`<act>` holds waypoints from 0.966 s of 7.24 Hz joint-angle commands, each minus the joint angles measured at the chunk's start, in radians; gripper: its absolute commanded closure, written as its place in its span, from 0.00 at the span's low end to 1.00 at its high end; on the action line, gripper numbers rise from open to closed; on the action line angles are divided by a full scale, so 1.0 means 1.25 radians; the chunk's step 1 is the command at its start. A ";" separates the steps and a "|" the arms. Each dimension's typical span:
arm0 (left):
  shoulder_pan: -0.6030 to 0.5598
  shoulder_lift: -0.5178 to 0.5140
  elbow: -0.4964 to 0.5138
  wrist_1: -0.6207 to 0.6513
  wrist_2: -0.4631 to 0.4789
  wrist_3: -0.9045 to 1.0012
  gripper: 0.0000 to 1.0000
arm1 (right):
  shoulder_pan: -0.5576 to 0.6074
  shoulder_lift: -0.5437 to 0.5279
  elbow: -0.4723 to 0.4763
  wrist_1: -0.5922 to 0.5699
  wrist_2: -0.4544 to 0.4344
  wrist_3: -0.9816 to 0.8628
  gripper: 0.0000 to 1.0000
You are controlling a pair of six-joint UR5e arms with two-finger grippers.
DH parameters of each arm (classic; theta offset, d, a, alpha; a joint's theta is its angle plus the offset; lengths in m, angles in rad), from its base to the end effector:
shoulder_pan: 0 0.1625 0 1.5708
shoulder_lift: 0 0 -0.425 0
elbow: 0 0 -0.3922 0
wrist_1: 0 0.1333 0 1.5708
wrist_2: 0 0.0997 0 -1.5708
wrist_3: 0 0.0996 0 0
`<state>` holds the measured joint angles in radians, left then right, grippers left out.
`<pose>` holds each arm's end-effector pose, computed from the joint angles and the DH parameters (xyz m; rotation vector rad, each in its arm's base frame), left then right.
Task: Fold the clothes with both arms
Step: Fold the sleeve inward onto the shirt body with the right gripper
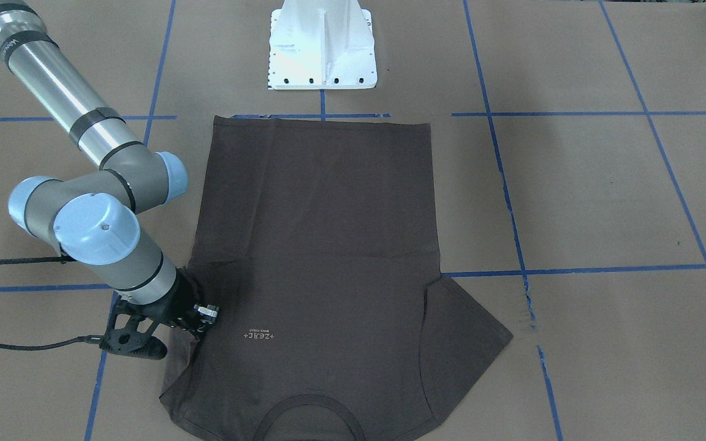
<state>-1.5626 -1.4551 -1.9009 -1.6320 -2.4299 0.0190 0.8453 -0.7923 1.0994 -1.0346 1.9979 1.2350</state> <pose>-0.0542 -0.4483 0.5367 0.2631 0.8524 0.1437 -0.4661 -0.6643 0.3324 0.1292 -0.9152 0.2929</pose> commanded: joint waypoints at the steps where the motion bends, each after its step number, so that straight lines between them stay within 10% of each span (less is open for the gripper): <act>1: -0.002 -0.002 -0.003 0.000 0.000 0.000 0.00 | -0.038 0.026 -0.008 0.001 -0.057 0.034 1.00; 4: -0.003 -0.005 -0.003 -0.003 0.000 -0.004 0.00 | -0.054 0.058 -0.055 0.001 -0.086 0.037 0.94; 5: -0.002 -0.018 -0.001 -0.001 0.001 -0.009 0.00 | -0.054 0.059 -0.062 0.004 -0.091 0.033 0.01; 7: 0.002 -0.092 0.027 -0.006 -0.001 -0.071 0.00 | -0.054 0.056 -0.012 0.004 -0.089 0.042 0.00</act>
<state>-1.5637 -1.5059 -1.8920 -1.6372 -2.4298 -0.0086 0.7782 -0.7181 1.0413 -1.0293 1.8857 1.2798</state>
